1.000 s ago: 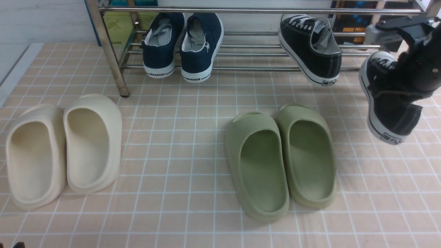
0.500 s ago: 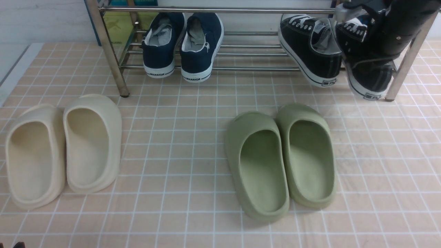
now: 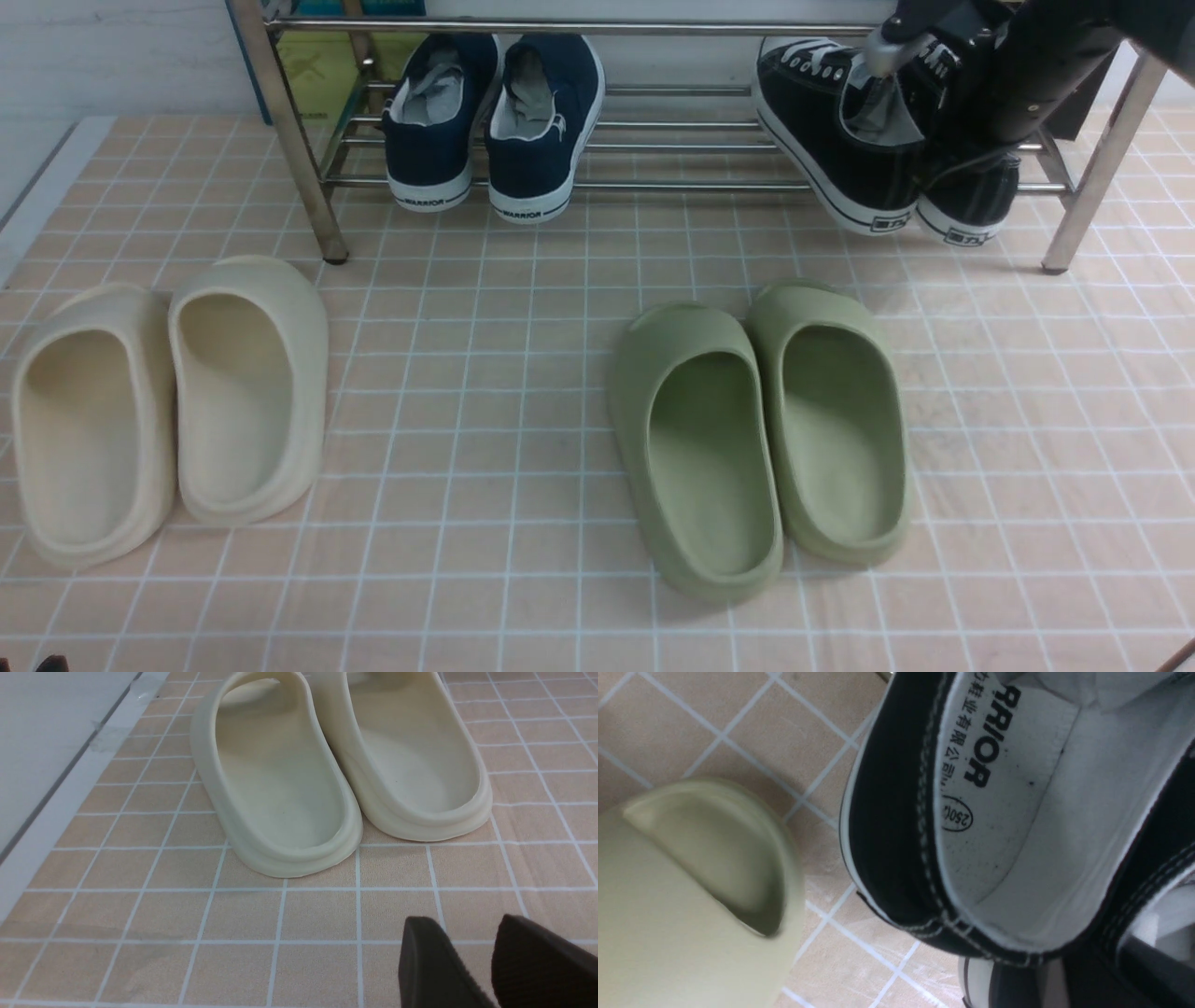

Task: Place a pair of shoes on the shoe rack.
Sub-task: Use the right arm to put a shoe into the shoe rack

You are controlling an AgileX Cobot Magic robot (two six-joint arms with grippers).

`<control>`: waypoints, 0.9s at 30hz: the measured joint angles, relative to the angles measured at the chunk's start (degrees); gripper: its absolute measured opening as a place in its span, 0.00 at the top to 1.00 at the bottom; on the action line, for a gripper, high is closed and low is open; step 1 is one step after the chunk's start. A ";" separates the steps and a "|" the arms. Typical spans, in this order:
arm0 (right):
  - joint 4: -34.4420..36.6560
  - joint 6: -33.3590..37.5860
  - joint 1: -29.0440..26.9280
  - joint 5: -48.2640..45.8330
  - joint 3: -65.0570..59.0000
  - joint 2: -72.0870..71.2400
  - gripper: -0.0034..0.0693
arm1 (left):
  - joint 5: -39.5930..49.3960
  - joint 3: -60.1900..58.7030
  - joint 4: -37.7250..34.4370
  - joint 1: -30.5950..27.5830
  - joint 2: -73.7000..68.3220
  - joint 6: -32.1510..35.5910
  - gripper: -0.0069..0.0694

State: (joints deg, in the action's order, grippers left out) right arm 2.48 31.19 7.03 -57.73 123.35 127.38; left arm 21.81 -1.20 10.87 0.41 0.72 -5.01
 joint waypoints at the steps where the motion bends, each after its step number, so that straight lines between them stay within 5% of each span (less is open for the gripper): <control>1: 0.00 0.15 0.00 0.21 0.00 0.05 0.95 | 0.00 0.00 0.00 0.00 0.00 0.00 0.60; 27: -1.30 8.36 0.23 1.03 0.12 -0.23 0.92 | 0.00 0.00 0.00 0.00 0.00 0.00 0.60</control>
State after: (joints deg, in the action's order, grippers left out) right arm 1.19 39.55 7.26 -56.70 123.46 127.15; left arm 21.81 -1.20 10.87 0.41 0.72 -5.01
